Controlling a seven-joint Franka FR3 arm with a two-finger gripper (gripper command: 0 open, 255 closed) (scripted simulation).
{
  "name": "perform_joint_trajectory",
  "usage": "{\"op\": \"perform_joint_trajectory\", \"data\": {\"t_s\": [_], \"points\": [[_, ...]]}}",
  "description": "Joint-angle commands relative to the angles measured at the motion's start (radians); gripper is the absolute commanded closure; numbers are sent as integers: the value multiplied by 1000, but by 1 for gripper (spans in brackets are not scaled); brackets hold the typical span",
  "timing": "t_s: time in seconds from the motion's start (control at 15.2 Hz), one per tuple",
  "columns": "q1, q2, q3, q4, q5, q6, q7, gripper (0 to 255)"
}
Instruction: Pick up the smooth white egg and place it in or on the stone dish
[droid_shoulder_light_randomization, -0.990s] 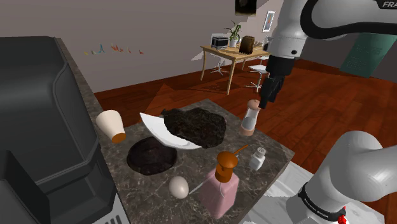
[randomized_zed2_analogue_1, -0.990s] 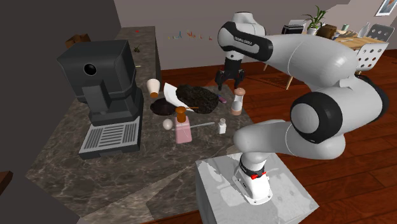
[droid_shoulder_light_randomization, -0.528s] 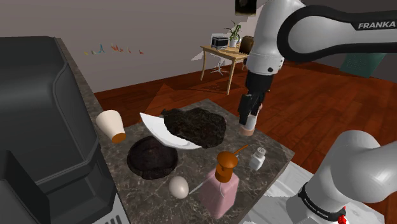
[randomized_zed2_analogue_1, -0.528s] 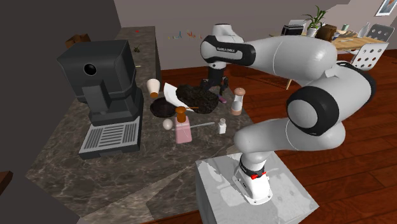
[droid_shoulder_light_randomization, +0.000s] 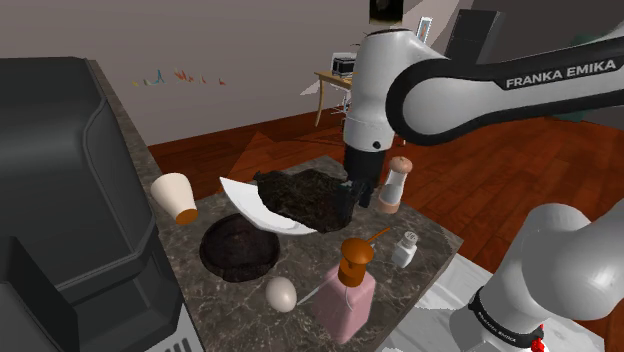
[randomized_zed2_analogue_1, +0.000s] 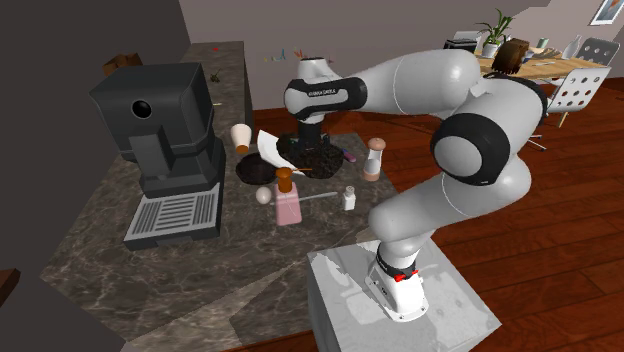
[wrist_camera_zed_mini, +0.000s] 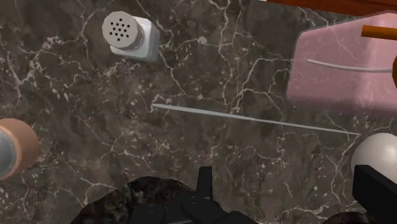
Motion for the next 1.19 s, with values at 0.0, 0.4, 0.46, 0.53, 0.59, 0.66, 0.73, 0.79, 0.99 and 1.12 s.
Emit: {"op": "perform_joint_trajectory", "data": {"t_s": [0.0, 0.4, 0.46, 0.53, 0.59, 0.66, 0.73, 0.79, 0.99, 1.12], "points": [[12, 57, 44, 15, 8, 47, 38, 0], [26, 259, 162, 94, -23, 177, 157, 0], [28, 297, 181, 112, -36, 197, 181, 0], [30, 335, 198, 130, -52, 216, 205, 0], [32, 374, 215, 150, -70, 233, 231, 0], [35, 414, 231, 170, -91, 250, 258, 0], [38, 455, 246, 192, -115, 265, 286, 0], [43, 497, 259, 215, -141, 279, 315, 0], [55, 559, 270, 240, -182, 308, 357, 0], [57, 575, 270, 227, -192, 335, 364, 0]]}}
